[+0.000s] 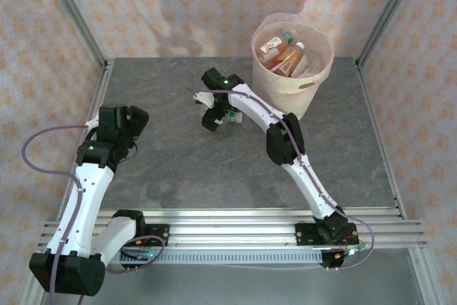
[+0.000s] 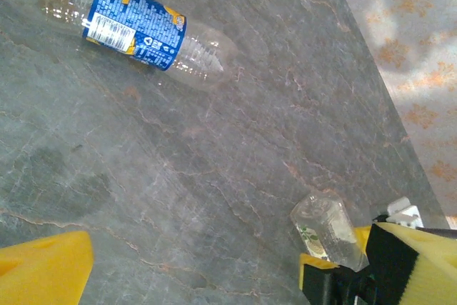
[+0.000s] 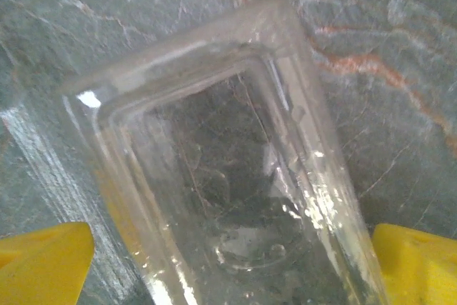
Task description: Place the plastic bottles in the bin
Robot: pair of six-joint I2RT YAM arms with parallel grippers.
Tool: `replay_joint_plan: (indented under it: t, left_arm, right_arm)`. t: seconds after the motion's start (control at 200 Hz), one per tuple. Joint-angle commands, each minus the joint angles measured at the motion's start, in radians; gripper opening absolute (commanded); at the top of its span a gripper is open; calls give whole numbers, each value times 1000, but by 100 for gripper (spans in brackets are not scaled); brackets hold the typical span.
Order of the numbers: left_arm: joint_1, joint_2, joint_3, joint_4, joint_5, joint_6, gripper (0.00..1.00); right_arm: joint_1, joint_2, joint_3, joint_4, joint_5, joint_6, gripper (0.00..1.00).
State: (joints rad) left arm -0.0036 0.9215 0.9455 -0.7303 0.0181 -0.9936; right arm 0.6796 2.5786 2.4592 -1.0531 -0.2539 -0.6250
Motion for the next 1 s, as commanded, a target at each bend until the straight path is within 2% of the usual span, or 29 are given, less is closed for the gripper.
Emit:
replay_joint_plan:
  t: [0.0, 0.1, 0.225, 0.51, 0.575, 0.831, 0.996]
  left_arm:
    - [10, 6, 10, -21, -4, 9, 100]
    - [10, 5, 6, -21, -6, 9, 100]
    - [10, 5, 2, -21, -4, 9, 100]
    - [11, 2, -4, -21, -10, 11, 100]
    - [11, 2, -4, -22, -12, 12, 100]
    - [11, 1, -6, -26, -18, 21, 100]
    - [11, 2, -4, -29, -24, 35, 100]
  right_arm:
    - [36, -63, -85, -6, 65, 52, 99]
    - [56, -88, -148, 47, 77, 82, 94]
    - [73, -64, -141, 66, 100, 113, 89]
    - [81, 80, 47, 23, 174, 223, 84]
    - [81, 90, 71, 22, 174, 252, 78]
    - [81, 35, 130, 9, 186, 370, 40]
    - [81, -98, 135, 15, 220, 483, 25]
